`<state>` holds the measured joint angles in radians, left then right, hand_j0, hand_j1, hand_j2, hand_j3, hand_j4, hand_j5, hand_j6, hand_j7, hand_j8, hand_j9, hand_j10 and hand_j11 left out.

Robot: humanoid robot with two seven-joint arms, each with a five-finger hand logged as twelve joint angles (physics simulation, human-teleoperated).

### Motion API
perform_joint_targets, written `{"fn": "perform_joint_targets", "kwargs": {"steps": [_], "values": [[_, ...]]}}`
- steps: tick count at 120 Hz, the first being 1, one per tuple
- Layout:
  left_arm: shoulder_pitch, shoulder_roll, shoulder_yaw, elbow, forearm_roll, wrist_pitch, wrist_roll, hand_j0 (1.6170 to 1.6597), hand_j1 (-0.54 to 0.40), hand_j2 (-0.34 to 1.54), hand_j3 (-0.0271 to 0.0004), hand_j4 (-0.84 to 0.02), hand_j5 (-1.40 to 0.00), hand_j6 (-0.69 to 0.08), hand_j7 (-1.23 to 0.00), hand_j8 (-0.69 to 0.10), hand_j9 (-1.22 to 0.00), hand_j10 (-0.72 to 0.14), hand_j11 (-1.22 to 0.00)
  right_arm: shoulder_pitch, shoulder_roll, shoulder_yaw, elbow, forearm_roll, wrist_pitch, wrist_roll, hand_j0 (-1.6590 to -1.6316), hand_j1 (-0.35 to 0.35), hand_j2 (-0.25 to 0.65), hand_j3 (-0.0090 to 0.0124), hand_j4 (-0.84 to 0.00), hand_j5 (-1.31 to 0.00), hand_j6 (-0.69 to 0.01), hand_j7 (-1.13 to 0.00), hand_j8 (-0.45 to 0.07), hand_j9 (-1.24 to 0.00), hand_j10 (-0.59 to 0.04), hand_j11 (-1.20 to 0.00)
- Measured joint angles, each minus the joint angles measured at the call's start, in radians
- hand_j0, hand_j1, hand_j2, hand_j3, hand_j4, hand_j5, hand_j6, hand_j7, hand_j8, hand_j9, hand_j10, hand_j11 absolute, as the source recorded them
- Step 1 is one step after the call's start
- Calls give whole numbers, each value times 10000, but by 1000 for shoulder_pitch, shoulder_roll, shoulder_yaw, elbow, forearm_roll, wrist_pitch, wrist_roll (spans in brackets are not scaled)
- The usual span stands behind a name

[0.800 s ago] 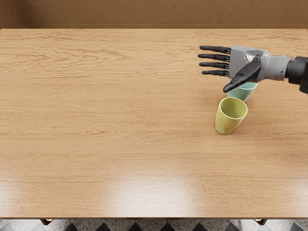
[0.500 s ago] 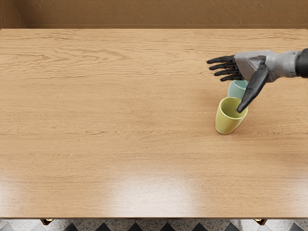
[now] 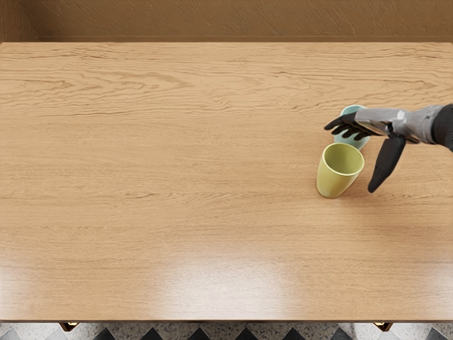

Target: Pick up cup and place in cup with right hand

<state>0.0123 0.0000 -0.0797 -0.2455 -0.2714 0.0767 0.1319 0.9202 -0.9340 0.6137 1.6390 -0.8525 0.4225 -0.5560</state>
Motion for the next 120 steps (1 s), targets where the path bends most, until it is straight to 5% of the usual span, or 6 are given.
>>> {"fn": "perform_joint_targets", "kwargs": {"steps": [104, 120], "values": [[0, 0, 0, 0, 0, 0, 0, 16581, 3489, 1, -1, -1, -2, -1, -2, -1, -2, -1, -2, -130, 126, -7, 1, -226, -201, 8, -16580, 247, -568, 1, -3315, -4021, -3272, -4101, -3325, -4114, -3241, -4109], [0, 0, 0, 0, 0, 0, 0, 16581, 3489, 2, -2, -1, -3, -1, -3, -1, -3, 0, -3, -133, 126, -5, 1, -230, -200, 8, -16578, 693, -636, 0, -3905, -4487, -3785, -4682, -3050, -4678, -3320, -4701]]}}
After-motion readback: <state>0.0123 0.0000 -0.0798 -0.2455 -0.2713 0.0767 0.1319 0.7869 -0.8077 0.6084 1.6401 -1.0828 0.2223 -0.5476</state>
